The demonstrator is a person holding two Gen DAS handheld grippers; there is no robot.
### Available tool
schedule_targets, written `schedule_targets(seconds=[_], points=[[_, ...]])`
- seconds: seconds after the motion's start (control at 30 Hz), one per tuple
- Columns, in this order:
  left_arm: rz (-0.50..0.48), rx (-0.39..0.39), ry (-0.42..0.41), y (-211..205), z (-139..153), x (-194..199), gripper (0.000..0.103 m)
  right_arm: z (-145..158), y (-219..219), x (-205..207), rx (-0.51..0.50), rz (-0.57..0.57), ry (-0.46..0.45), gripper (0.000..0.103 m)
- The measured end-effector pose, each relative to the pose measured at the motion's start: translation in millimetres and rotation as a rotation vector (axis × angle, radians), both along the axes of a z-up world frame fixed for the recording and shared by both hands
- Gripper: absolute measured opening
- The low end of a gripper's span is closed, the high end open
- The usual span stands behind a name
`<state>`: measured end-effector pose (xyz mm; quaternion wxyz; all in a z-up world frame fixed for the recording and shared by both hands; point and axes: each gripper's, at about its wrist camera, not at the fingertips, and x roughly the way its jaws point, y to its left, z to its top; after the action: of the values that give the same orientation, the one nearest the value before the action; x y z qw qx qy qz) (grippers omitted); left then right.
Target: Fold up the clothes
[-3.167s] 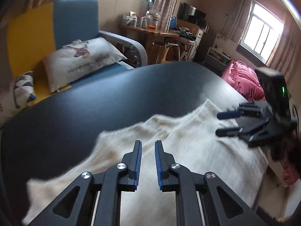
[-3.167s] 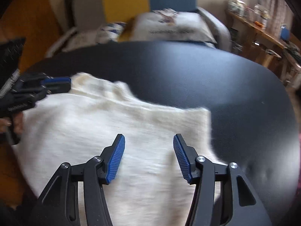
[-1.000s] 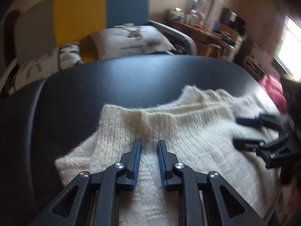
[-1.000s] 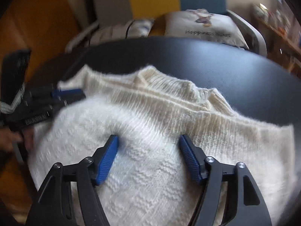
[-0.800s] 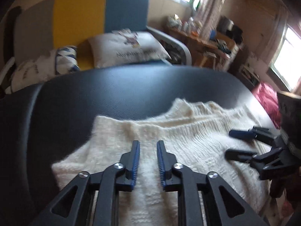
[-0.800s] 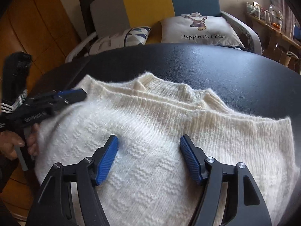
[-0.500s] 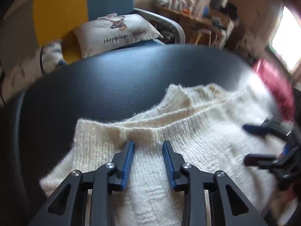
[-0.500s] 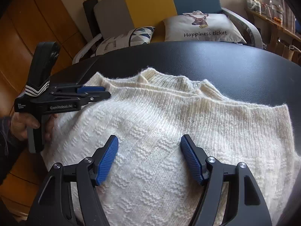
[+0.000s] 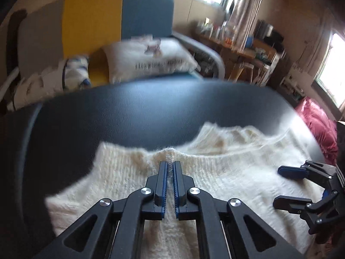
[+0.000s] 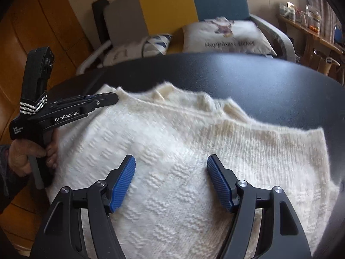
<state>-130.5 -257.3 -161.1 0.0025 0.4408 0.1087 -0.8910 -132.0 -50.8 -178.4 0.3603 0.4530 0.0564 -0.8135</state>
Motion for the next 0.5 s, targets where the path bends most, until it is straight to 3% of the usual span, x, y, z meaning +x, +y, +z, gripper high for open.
schedule_targets(seconds=[0.2, 0.3, 0.4, 0.5], points=[[0.009, 0.026, -0.023, -2, 5, 6, 0.012, 3, 0, 2, 0.003, 0.003, 0.018, 0.072], [0.02, 0.051, 0.033, -6, 22, 22, 0.016, 20, 2, 2, -0.109, 0.049, -0.03, 0.072], [-0.076, 0.011, 0.073, 7, 29, 35, 0.016, 24, -6, -5, -0.167, 0.105, -0.094, 0.072], [-0.17, -0.054, 0.036, 26, 14, 37, 0.016, 10, -23, -19, -0.113, 0.112, -0.137, 0.072]])
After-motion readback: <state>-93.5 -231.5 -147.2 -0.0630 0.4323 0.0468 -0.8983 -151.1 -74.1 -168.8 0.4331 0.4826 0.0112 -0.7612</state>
